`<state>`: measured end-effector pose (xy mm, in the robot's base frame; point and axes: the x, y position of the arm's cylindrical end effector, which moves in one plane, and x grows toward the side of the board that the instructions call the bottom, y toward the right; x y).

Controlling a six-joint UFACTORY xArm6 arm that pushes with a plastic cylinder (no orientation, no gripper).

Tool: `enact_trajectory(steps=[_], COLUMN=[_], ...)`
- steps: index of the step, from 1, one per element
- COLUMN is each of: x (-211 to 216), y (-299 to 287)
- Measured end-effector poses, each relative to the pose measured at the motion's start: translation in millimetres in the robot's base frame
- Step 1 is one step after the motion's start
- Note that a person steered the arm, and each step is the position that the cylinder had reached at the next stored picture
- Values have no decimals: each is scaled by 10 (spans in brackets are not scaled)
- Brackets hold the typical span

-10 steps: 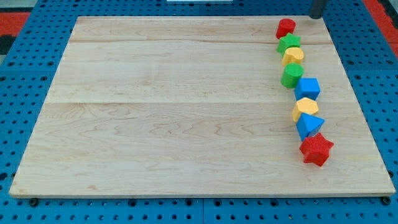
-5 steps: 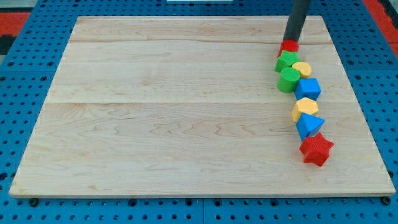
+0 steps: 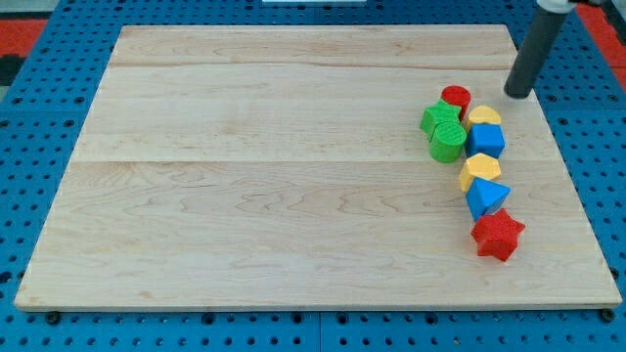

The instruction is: Touch the group of blocks

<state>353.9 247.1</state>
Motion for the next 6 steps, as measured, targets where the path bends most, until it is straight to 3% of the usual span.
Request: enact_trajectory(steps=[1, 2, 4, 5, 6], x=[509, 652, 315, 547, 1071], y=[-591, -1041, -130, -17, -275])
